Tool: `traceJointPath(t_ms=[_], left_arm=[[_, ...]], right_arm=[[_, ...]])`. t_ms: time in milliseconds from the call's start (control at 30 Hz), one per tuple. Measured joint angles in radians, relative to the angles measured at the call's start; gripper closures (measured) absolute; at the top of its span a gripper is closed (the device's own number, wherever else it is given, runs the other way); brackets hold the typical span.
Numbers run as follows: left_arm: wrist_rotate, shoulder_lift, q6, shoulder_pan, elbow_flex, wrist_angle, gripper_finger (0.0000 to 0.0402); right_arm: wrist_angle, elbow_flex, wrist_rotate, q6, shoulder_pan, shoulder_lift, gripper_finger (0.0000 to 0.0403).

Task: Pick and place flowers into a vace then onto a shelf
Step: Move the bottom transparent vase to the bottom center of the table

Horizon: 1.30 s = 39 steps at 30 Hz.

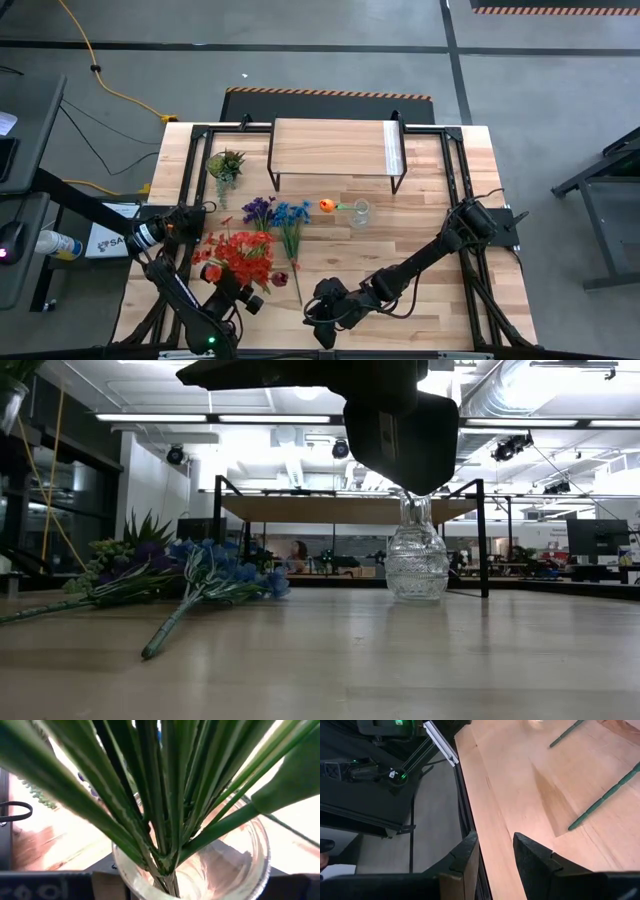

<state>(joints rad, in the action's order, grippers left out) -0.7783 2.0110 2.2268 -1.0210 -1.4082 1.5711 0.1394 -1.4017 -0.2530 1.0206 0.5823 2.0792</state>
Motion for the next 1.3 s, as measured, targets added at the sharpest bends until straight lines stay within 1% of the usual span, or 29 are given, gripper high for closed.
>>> traceJointPath(t_ms=[300, 567, 667, 800, 867, 1000, 1100, 1167, 1300], left_arm=[[-0.066, -0.052, 0.001, 0.000, -0.001, 0.000, 0.0199], [-0.094, -0.104, -0.024, 0.000, -0.001, 0.001, 0.0199], [-0.100, -0.119, -0.027, 0.000, -0.001, 0.000, 0.0199], [-0.107, -0.125, -0.032, 0.000, -0.009, 0.000, 0.0199], [-0.112, -0.124, -0.061, 0.000, -0.030, 0.000, 0.0199], [-0.141, -0.124, -0.154, 0.000, -0.084, -0.001, 0.0199], [-0.174, -0.124, -0.177, 0.000, -0.115, -0.001, 0.0199], [-0.175, -0.124, -0.180, 0.000, -0.126, 0.000, 0.0199], [-0.180, -0.124, -0.181, 0.000, -0.150, 0.000, 0.0199]], right_arm=[[0.062, 0.000, -0.026, 0.000, -0.001, 0.000, 0.0289], [0.077, 0.000, -0.026, 0.000, 0.000, -0.002, 0.0289], [0.108, 0.000, -0.023, -0.010, -0.002, -0.008, 0.0289], [0.127, 0.000, 0.005, -0.037, -0.006, -0.022, 0.0289], [0.127, 0.000, 0.024, -0.053, -0.010, -0.034, 0.0289], [0.126, 0.000, 0.027, -0.080, -0.012, -0.059, 0.0289], [0.124, 0.000, 0.028, -0.096, -0.012, -0.073, 0.0289], [0.120, 0.000, 0.040, -0.098, -0.012, -0.078, 0.0289], [0.111, 0.000, 0.134, -0.076, -0.007, -0.079, 0.0289]])
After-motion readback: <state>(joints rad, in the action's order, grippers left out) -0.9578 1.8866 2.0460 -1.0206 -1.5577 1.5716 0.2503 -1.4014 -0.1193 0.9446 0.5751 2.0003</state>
